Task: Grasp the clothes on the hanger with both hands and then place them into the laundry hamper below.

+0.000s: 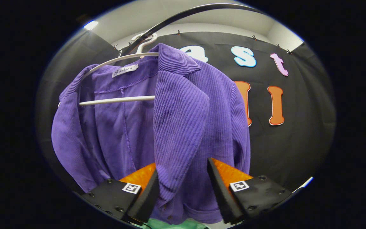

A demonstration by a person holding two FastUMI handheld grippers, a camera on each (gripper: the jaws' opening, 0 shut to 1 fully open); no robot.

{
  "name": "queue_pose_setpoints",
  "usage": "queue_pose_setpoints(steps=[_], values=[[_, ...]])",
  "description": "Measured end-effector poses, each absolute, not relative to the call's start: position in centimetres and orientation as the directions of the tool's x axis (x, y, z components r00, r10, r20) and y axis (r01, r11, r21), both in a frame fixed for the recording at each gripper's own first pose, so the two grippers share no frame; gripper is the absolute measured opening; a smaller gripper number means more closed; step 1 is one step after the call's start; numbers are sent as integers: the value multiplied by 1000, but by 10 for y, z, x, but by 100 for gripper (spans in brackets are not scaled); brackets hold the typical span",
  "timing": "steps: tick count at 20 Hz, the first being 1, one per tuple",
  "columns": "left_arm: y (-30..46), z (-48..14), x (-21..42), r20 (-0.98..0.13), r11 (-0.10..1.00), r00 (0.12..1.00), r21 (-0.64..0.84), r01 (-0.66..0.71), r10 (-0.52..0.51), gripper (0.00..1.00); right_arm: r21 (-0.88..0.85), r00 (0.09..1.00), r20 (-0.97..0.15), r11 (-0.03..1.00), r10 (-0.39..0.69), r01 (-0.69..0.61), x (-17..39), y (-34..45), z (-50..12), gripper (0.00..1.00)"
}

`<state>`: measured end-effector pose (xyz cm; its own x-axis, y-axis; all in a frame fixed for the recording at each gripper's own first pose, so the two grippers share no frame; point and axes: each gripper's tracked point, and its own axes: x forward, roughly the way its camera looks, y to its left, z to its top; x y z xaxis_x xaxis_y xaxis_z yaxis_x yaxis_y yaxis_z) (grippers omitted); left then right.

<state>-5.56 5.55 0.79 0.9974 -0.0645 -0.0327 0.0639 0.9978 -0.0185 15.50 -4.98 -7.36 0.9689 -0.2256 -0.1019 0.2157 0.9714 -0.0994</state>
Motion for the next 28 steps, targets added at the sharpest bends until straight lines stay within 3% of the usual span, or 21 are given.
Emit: queue_pose_setpoints(steps=[2, 5, 6, 7, 11, 14, 15, 17, 20, 21, 22, 24, 25, 26, 28], values=[[43, -3, -49, -52, 998, 998, -52, 38, -40, 92, -72, 980, -112, 985, -167, 160, 149, -58, -74, 51], [12, -20, -35, -73, 994, 997, -109, 13, -21, 96, -34, 989, -92, 993, -120, 117, 138, -77, -61, 10], [1, -25, -29, -75, 992, 997, -122, 6, -16, 92, -21, 994, -87, 998, -66, 64, 134, -72, -56, 14], [-9, -30, -22, -80, 991, 997, -134, 0, -11, 96, -18, 996, -84, 1000, -23, 21, 129, -70, -51, 14], [-51, -45, 9, -91, 983, 996, -185, -1, -16, 93, -68, 994, -38, 993, 98, -100, 94, -69, -24, 14], [-82, -48, 34, -81, 982, 996, -188, 33, -49, 93, -128, 988, 9, 980, 154, -151, 76, -68, -3, 9], [-89, -47, 44, -73, 984, 996, -172, 42, -56, 95, -106, 985, 12, 980, 173, -171, 72, -61, 0, 14], [-99, -51, 67, -62, 990, 997, -129, 48, -56, 92, -76, 984, 9, 981, 178, -177, 66, -60, 4, 10], [-101, -71, 104, -63, 996, 997, -80, 37, -43, 92, -67, 986, 29, 984, 166, -164, 57, -59, 12, 14], [-96, -77, 112, -56, 997, 998, -68, 20, -24, 92, -64, 986, 28, 985, 164, -162, 56, -58, 13, 10], [-89, -81, 121, -48, 999, 999, -51, -4, 1, 96, -62, 987, 29, 985, 161, -159, 53, -57, 13, 14], [-75, -85, 138, -24, 999, 999, 6, -37, 38, 92, -62, 989, 43, 988, 141, -138, 52, -59, 16, 14], [-68, -85, 144, -14, 998, 999, 34, -46, 46, 95, -65, 991, 44, 990, 129, -126, 50, -61, 15, 14], [-62, -82, 149, -7, 998, 999, 49, -48, 49, 89, -68, 992, 43, 991, 121, -118, 51, -59, 15, 13], [-53, -76, 146, -2, 997, 999, 65, -46, 47, 57, -72, 994, 35, 992, 106, -103, 52, -59, 12, 14]])
